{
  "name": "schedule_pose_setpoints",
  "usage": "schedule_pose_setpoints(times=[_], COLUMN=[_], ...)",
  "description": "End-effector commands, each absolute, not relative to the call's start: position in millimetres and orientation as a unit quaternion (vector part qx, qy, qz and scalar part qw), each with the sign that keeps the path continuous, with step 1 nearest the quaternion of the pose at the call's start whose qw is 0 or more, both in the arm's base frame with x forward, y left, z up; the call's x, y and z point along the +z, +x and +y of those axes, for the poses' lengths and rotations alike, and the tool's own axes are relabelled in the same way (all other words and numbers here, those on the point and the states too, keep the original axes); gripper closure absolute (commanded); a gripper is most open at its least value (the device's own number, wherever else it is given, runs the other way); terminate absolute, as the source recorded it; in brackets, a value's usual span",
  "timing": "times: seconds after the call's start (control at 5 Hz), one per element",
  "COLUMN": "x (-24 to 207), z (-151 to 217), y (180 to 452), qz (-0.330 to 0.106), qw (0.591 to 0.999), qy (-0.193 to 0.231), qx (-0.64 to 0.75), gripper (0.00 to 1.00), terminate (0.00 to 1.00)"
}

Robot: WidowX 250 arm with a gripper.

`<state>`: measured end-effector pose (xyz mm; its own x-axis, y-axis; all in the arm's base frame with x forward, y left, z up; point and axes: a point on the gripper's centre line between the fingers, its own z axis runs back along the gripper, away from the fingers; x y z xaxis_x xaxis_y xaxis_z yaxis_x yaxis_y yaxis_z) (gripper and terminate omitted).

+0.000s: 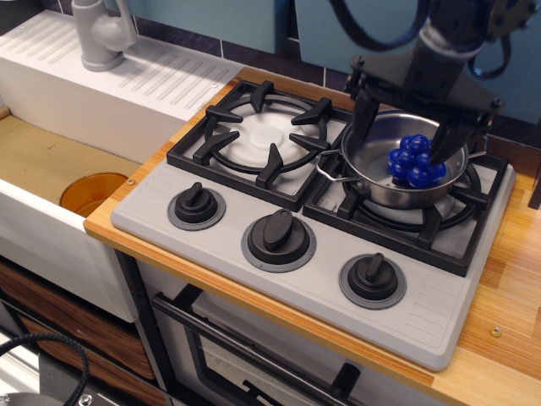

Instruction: Put pot or pan on stove and put blueberry in pot or pan

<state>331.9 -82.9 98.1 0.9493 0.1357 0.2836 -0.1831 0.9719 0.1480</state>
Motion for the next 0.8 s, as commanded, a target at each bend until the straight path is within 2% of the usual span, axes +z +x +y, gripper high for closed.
schedule_pose_setpoints(times=[0.0,0.6], x=[127.9,116.3], z=[-59.3,-11.1], y=[345.1,356.9], qz=[-0.171,-0.180], qw=[0.982,0.983], qy=[0.060,0.037], qx=[0.057,0.026], gripper=[0.00,0.00], terminate=[0.00,0.00])
